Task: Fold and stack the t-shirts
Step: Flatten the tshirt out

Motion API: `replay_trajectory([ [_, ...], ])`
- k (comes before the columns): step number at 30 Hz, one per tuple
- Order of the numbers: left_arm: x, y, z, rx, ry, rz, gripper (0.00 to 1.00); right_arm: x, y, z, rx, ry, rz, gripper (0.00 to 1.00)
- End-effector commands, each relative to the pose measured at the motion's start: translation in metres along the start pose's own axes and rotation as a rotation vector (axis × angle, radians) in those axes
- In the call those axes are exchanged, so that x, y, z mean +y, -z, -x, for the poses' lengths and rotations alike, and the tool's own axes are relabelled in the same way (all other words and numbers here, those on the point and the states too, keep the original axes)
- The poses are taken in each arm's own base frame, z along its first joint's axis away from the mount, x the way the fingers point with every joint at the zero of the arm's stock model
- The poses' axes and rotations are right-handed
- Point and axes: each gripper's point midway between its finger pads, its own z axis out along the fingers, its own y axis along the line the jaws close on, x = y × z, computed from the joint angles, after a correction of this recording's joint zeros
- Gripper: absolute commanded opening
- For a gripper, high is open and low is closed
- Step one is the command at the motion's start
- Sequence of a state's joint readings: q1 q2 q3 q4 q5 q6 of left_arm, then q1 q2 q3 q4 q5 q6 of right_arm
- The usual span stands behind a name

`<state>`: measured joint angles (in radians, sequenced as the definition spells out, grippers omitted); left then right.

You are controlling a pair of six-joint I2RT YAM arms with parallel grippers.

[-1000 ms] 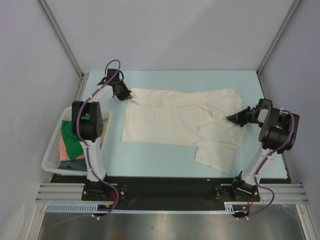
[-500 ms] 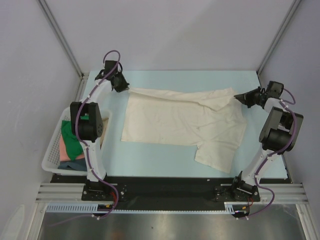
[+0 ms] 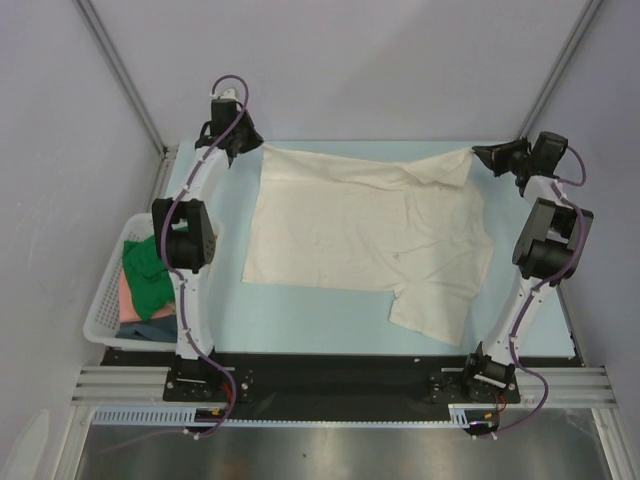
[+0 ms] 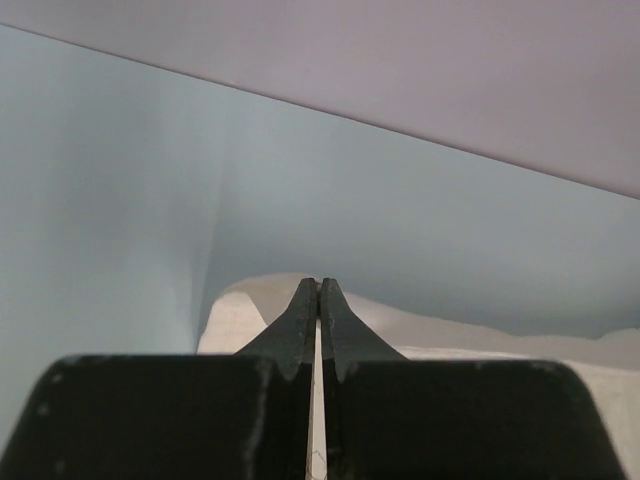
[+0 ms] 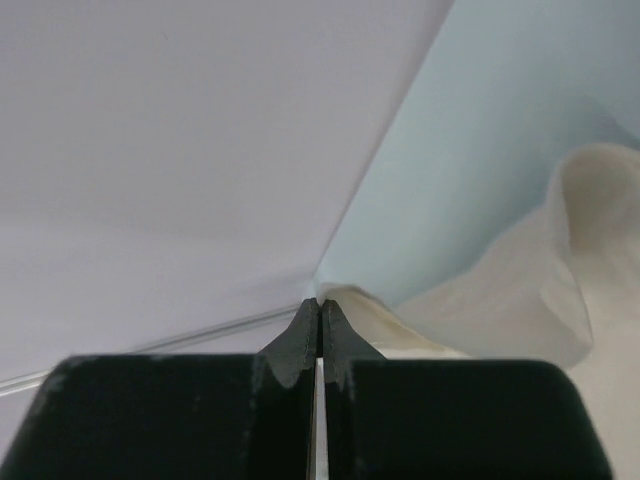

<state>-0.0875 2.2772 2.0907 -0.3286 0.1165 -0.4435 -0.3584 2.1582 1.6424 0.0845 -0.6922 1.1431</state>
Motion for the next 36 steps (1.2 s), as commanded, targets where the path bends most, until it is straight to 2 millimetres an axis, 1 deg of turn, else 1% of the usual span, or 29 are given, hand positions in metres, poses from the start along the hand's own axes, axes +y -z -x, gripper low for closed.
replay_trajectory([
  [1, -0.015, -0.013, 0.027, -0.104, -0.002, -0.064, 0.0, 0.046, -0.016, 0.02, -0.036, 0.042, 0.151, 0.0],
  [2, -0.016, -0.015, 0.032, -0.13, 0.005, -0.072, 0.0, 0.054, -0.022, 0.029, -0.047, 0.058, 0.179, 0.0],
  [4, -0.014, -0.021, 0.033, -0.147, 0.03, -0.071, 0.0, 0.061, -0.033, 0.034, -0.055, 0.06, 0.212, 0.0],
  [5, -0.014, -0.024, 0.036, -0.163, 0.039, -0.076, 0.0, 0.05, -0.044, 0.038, -0.05, 0.049, 0.208, 0.0],
  [6, -0.014, -0.026, 0.036, -0.168, 0.047, -0.077, 0.0, 0.069, -0.045, 0.045, -0.061, 0.07, 0.249, 0.0],
  [7, -0.014, -0.028, 0.036, -0.174, 0.056, -0.079, 0.0, 0.076, -0.047, 0.048, -0.064, 0.081, 0.269, 0.0],
  [8, -0.012, -0.033, 0.037, -0.186, 0.069, -0.078, 0.0, 0.065, -0.057, 0.051, -0.06, 0.068, 0.263, 0.0],
  [9, -0.012, -0.035, 0.037, -0.192, 0.075, -0.077, 0.0, 0.079, -0.056, 0.055, -0.069, 0.087, 0.292, 0.0],
  [11, -0.01, -0.041, 0.039, -0.205, 0.085, -0.079, 0.0, 0.079, -0.063, 0.058, -0.07, 0.074, 0.301, 0.0],
  [12, -0.01, -0.043, 0.04, -0.211, 0.084, -0.078, 0.0, 0.069, -0.071, 0.059, -0.064, 0.067, 0.298, 0.0],
  [13, -0.01, -0.045, 0.041, -0.216, 0.085, -0.081, 0.0, 0.079, -0.071, 0.061, -0.068, 0.08, 0.319, 0.0],
  [14, -0.008, -0.049, 0.042, -0.222, 0.086, -0.083, 0.0, 0.082, -0.071, 0.062, -0.069, 0.085, 0.331, 0.0],
  [16, -0.008, -0.051, 0.045, -0.235, 0.087, -0.086, 0.0, 0.079, -0.075, 0.064, -0.077, 0.085, 0.344, 0.0],
  [21, 0.001, -0.056, 0.049, -0.259, 0.084, -0.061, 0.0, 0.086, -0.073, 0.072, -0.113, 0.131, 0.39, 0.0],
  [22, 0.003, -0.056, 0.051, -0.265, 0.083, -0.053, 0.0, 0.082, -0.075, 0.071, -0.108, 0.129, 0.391, 0.0],
  [23, 0.006, -0.055, 0.053, -0.269, 0.081, -0.049, 0.0, 0.084, -0.075, 0.072, -0.109, 0.13, 0.398, 0.0],
  [24, 0.008, -0.056, 0.053, -0.269, 0.08, -0.043, 0.0, 0.082, -0.076, 0.072, -0.103, 0.128, 0.397, 0.0],
  [25, 0.011, -0.056, 0.053, -0.27, 0.078, -0.028, 0.0, 0.078, -0.079, 0.071, -0.099, 0.119, 0.392, 0.0],
  [27, 0.02, -0.057, 0.054, -0.274, 0.078, -0.007, 0.0, 0.076, -0.081, 0.072, -0.101, 0.111, 0.388, 0.0],
  [28, 0.024, -0.057, 0.054, -0.277, 0.079, 0.002, 0.0, 0.072, -0.084, 0.071, -0.099, 0.107, 0.384, 0.0],
  [30, 0.028, -0.058, 0.056, -0.283, 0.075, 0.008, 0.0, 0.074, -0.084, 0.067, -0.088, 0.12, 0.387, 0.0],
  [31, 0.032, -0.058, 0.057, -0.283, 0.074, 0.014, 0.0, 0.071, -0.087, 0.064, -0.079, 0.119, 0.378, 0.0],
  [32, 0.033, -0.056, 0.059, -0.287, 0.069, 0.016, 0.0, 0.074, -0.086, 0.062, -0.079, 0.124, 0.38, 0.0],
  [33, 0.035, -0.056, 0.059, -0.288, 0.067, 0.021, 0.0, 0.065, -0.089, 0.06, -0.078, 0.112, 0.366, 0.0],
  [36, 0.032, -0.061, 0.059, -0.291, 0.073, 0.0, 0.0, 0.063, -0.092, 0.059, -0.08, 0.117, 0.378, 0.0],
])
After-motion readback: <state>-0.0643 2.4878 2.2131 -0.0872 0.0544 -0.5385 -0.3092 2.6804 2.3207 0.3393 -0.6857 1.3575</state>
